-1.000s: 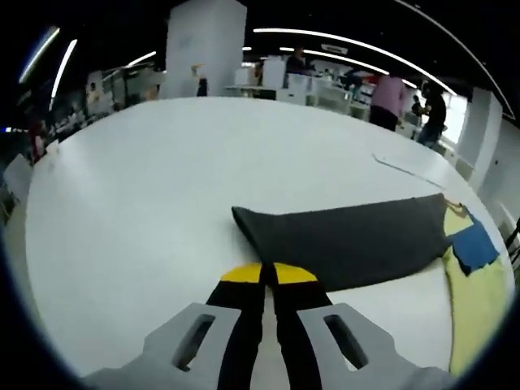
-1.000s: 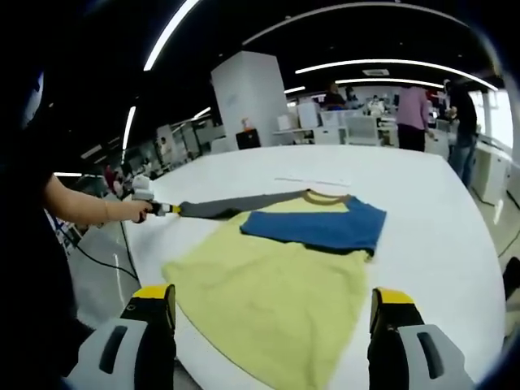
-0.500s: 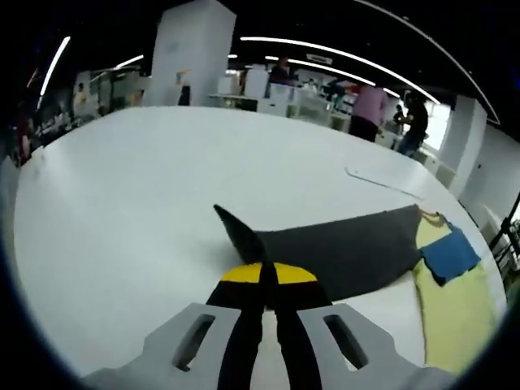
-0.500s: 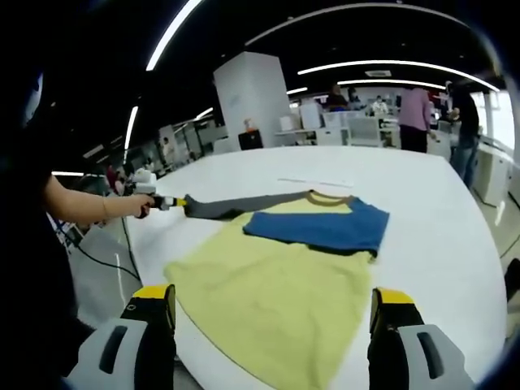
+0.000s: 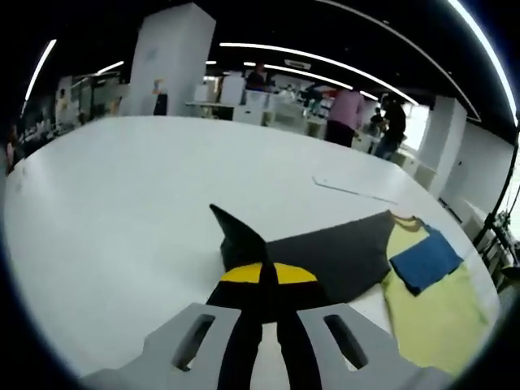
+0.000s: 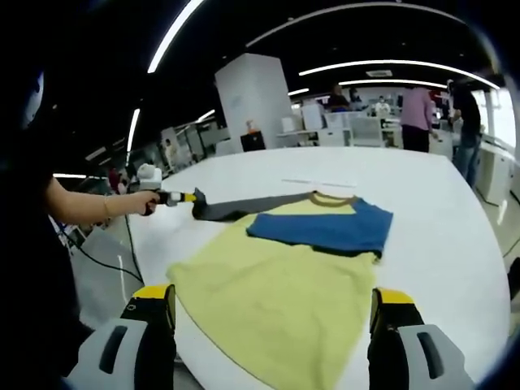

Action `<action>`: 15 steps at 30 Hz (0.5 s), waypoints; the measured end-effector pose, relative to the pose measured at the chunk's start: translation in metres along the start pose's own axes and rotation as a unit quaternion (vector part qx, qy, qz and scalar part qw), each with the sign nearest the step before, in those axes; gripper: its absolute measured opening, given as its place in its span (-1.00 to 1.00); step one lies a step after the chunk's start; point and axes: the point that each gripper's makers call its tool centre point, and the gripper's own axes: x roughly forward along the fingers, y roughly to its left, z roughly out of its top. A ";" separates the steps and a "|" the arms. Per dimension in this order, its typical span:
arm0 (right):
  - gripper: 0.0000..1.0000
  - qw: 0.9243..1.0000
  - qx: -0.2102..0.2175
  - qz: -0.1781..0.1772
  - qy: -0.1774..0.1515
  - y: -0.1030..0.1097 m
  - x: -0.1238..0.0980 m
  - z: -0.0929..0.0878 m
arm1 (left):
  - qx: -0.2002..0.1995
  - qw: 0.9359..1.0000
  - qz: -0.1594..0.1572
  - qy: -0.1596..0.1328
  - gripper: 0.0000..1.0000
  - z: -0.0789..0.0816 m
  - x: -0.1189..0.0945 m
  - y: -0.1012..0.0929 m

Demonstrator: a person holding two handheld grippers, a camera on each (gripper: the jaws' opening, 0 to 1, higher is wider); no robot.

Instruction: Fold the garment on the visible template until the final outline fits inside the template.

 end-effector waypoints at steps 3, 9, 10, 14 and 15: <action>0.98 1.000 0.002 -0.001 0.000 0.000 0.001 0.000 | 0.003 1.000 -0.013 -0.004 -1.00 0.005 0.002 -0.011; 0.98 1.000 0.000 0.001 -0.001 0.004 0.001 0.002 | 0.007 0.999 -0.027 -0.016 -1.00 0.014 0.005 -0.027; 0.98 1.000 0.000 0.000 0.002 0.004 0.001 0.001 | 0.010 0.999 -0.031 -0.017 -1.00 0.015 0.005 -0.032; 0.98 1.000 -0.002 0.001 0.004 0.008 0.001 0.001 | 0.018 0.999 -0.041 -0.020 -1.00 0.020 0.006 -0.043; 0.98 1.000 -0.001 0.002 0.003 0.009 0.001 0.002 | 0.017 0.999 -0.047 -0.022 -1.00 0.021 0.007 -0.047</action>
